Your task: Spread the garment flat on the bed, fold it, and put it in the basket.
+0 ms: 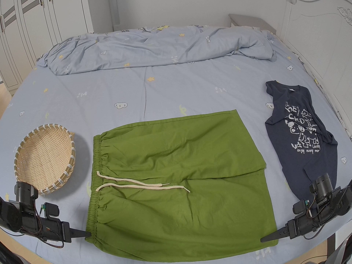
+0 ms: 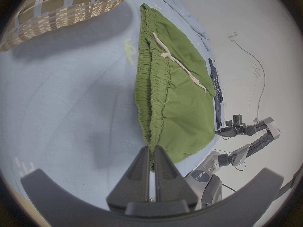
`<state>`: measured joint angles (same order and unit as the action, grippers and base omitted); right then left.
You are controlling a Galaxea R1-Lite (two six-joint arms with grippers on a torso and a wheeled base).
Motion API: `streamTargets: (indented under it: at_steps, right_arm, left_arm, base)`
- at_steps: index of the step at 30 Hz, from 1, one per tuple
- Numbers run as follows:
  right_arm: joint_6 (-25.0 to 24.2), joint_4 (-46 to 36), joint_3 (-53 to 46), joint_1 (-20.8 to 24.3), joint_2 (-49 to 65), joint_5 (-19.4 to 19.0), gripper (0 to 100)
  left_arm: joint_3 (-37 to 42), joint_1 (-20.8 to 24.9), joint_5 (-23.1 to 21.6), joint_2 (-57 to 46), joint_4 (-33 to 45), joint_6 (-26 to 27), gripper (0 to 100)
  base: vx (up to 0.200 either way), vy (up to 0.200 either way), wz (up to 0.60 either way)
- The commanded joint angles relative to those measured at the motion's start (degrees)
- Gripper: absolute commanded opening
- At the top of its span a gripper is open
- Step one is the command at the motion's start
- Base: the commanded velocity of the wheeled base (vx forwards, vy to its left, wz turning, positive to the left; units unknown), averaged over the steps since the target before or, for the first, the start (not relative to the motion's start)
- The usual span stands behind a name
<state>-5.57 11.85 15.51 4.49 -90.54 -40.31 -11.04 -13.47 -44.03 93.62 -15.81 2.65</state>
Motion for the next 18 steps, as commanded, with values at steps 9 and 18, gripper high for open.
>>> streamTargets:
  at_steps: [9, 18]
  right_arm:
    - [-0.05, 5.73, -2.85, -0.53, -5.7, -3.19, 100]
    - [0.21, 5.82, -3.55, -3.43, -6.76, -3.02, 0]
  left_arm:
    - [-0.12, 0.46, 0.0, 1.3, -0.1, -0.01, 0]
    - [-0.21, 0.11, 0.0, 1.12, -0.1, -0.01, 0]
  base:
    - [0.0, 0.0, 0.0]
    - [0.0, 0.0, 0.0]
